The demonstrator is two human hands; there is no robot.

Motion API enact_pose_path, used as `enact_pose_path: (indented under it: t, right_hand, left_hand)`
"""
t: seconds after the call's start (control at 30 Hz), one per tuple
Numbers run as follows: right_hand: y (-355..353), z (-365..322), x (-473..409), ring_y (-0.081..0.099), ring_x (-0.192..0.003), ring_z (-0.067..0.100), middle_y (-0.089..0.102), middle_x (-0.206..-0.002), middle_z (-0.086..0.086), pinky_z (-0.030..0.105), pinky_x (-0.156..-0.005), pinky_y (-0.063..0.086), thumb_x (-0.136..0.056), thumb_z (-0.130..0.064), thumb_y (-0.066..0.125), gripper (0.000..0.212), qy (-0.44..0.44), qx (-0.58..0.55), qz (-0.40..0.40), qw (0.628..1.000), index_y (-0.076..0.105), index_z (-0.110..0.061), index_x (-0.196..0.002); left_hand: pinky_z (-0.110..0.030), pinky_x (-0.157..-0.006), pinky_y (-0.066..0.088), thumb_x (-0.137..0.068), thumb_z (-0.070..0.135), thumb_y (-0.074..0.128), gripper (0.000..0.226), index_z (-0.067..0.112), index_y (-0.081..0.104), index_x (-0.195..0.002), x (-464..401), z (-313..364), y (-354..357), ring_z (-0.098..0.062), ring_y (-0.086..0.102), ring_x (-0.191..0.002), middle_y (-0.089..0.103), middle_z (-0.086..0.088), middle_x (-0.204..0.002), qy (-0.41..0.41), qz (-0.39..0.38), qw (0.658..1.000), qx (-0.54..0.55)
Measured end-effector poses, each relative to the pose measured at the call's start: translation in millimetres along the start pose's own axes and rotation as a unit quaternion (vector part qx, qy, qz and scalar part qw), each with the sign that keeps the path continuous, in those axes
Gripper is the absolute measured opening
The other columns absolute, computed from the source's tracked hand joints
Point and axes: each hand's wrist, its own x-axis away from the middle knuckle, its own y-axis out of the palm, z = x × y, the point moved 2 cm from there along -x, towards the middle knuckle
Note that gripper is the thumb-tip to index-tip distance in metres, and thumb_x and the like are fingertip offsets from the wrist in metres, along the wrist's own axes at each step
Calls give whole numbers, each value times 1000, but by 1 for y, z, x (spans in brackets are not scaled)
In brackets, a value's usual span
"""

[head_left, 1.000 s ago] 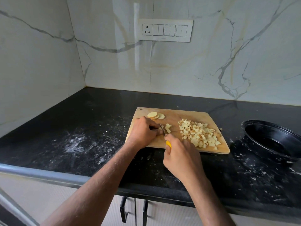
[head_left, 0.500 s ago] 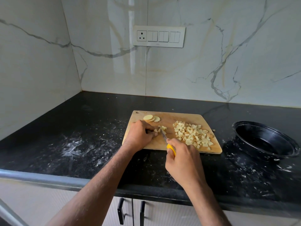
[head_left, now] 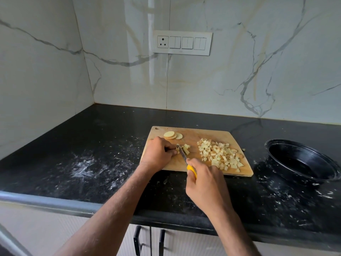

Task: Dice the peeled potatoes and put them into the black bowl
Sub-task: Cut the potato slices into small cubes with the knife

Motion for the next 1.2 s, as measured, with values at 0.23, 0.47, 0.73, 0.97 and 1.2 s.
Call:
enact_pose_path:
  t: [0.23,0.47,0.73,0.97,1.2]
  right_hand:
    - [1,-2,-2,44,-68,6,68,-97,-8,11,-51,31,-99,-32,53,37,-12,7,-5,1000,56,-33,-136]
    - [4,0,-6,52,-79,6,70,-99,-10,11,-57,34,-96,-28,57,35,-18,-3,-13,1000,60,-29,-131]
    - [6,0,-9,62,-88,11,70,-101,-9,24,-70,54,-94,-28,59,32,-6,-14,-27,1000,62,-28,-127]
    - [5,-1,-2,62,-80,10,70,-97,-6,20,-62,50,-96,-31,57,35,-32,12,-28,999,58,-30,-131]
    - [-11,18,13,60,-71,5,61,-77,-22,15,-55,43,-91,-24,65,28,3,-40,-17,999,70,-31,-118]
  left_hand:
    - [-18,-80,47,-85,17,80,17,15,81,-102,0,-1,2,-10,63,-87,75,1,-101,0,8,1000,3]
    - [-22,-84,50,-83,16,81,15,14,81,-99,-1,1,2,-14,66,-90,76,0,-101,6,16,1000,2]
    - [-26,-87,53,-83,15,81,15,15,81,-98,-1,0,2,-13,67,-91,76,2,-99,9,17,1000,10]
    - [-17,-75,44,-90,17,72,16,17,80,-104,4,4,3,-11,60,-85,75,2,-101,10,22,999,-21]
    - [-18,-75,43,-91,17,71,17,19,80,-105,4,3,6,-11,59,-84,76,2,-103,1,33,999,-16]
